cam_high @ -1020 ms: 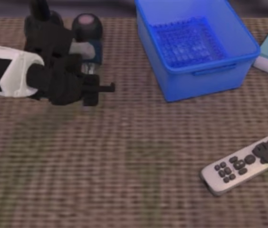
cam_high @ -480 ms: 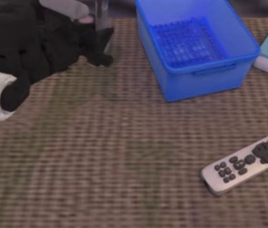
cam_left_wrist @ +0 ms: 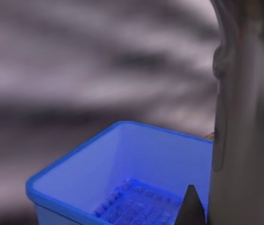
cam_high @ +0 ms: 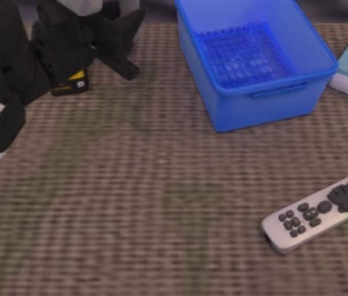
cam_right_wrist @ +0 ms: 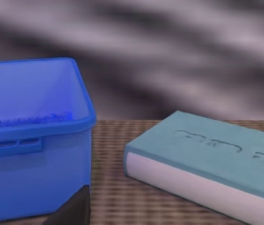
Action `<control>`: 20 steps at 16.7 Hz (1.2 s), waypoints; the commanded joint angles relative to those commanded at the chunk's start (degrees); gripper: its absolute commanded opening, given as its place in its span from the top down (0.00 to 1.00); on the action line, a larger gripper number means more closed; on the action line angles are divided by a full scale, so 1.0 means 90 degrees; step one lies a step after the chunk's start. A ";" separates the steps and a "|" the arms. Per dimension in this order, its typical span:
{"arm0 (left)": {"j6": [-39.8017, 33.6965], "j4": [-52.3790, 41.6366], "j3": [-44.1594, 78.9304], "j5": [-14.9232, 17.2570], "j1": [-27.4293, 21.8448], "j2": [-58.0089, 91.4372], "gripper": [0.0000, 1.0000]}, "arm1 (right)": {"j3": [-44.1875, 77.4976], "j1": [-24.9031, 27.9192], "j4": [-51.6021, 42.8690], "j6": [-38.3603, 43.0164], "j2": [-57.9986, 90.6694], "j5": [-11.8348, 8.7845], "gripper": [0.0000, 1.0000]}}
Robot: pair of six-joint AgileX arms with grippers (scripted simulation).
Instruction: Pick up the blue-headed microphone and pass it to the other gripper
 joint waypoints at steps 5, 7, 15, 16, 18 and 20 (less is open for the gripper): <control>0.0003 0.0053 -0.0030 -0.0262 -0.0269 -0.0010 1.00 | 0.0000 0.0000 0.0000 0.0000 0.0000 0.0000 0.00; 0.0009 0.0155 -0.0138 -0.0683 -0.0656 -0.0068 1.00 | 0.0000 0.0000 0.0000 0.0000 0.0000 0.0000 0.00; 0.0013 0.0515 -0.0536 -0.2169 -0.2060 -0.0333 1.00 | 0.0000 0.0000 0.0000 0.0000 0.0000 0.0000 0.00; 0.0013 0.0515 -0.0536 -0.2169 -0.2060 -0.0333 1.00 | 0.0000 0.0000 0.0000 0.0000 0.0000 0.0000 0.00; 0.0018 0.0499 -0.0512 -0.2151 -0.2034 -0.0299 1.00 | 0.0000 0.0000 0.0000 0.0000 0.0000 0.0000 0.00; 0.0016 0.0506 -0.0523 -0.2159 -0.2045 -0.0314 1.00 | 0.0000 0.0000 0.0000 0.0000 0.0000 0.0000 0.00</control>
